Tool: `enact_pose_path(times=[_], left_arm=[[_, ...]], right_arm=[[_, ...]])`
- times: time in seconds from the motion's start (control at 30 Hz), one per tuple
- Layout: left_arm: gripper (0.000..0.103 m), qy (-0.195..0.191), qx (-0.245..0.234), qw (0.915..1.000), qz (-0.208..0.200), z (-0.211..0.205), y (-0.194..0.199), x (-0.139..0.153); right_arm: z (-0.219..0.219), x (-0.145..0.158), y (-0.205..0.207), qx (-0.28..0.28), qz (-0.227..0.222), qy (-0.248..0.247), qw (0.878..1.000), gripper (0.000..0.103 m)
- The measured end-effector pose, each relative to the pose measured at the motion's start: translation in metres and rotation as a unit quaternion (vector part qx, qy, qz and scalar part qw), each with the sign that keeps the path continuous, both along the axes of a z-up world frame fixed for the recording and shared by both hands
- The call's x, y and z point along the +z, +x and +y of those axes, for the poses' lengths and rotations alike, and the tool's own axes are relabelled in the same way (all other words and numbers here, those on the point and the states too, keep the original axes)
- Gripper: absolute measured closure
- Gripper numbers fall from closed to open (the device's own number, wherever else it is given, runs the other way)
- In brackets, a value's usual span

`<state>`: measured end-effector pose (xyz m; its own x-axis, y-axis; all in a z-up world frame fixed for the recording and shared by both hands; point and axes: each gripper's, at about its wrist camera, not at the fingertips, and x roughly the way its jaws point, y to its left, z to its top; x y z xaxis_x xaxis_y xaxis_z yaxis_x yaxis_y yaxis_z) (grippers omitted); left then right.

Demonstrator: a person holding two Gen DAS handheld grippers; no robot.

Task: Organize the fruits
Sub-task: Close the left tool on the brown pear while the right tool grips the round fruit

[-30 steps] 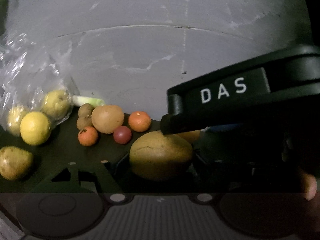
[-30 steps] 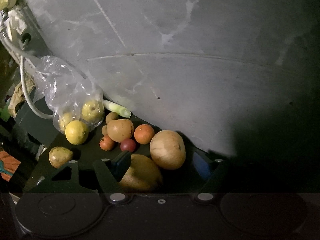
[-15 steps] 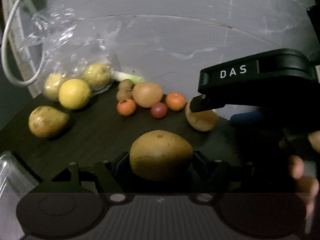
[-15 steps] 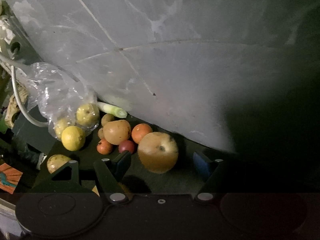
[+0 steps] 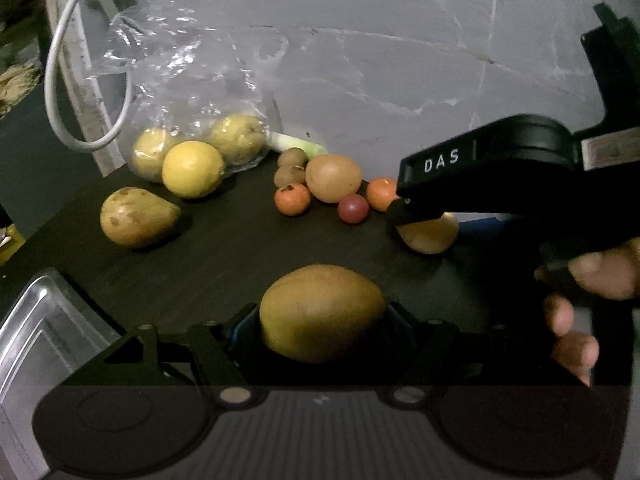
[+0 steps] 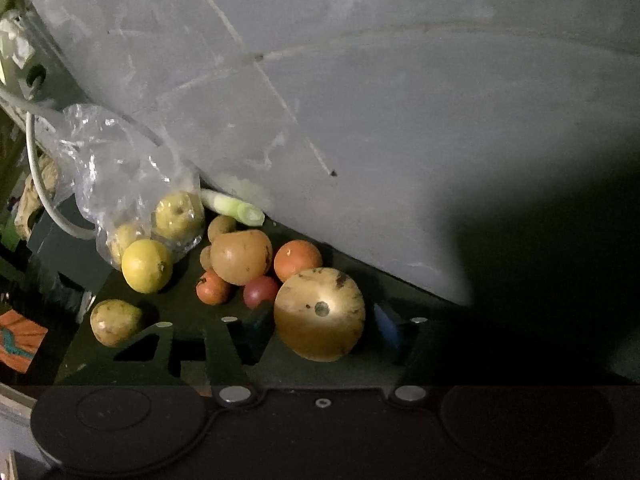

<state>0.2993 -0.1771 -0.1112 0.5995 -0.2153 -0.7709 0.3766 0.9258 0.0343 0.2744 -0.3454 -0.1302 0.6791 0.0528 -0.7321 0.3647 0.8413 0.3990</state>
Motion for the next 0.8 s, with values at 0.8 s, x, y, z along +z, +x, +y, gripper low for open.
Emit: enact_pose_path(times=[0.8], left_arm=[[0.032, 0.012, 0.019, 0.9997, 0.003, -0.008, 0.001, 0.000]], right_arm=[[0.000, 0.002, -0.044, 0.036, 0.013, 0.017, 0.999, 0.053]])
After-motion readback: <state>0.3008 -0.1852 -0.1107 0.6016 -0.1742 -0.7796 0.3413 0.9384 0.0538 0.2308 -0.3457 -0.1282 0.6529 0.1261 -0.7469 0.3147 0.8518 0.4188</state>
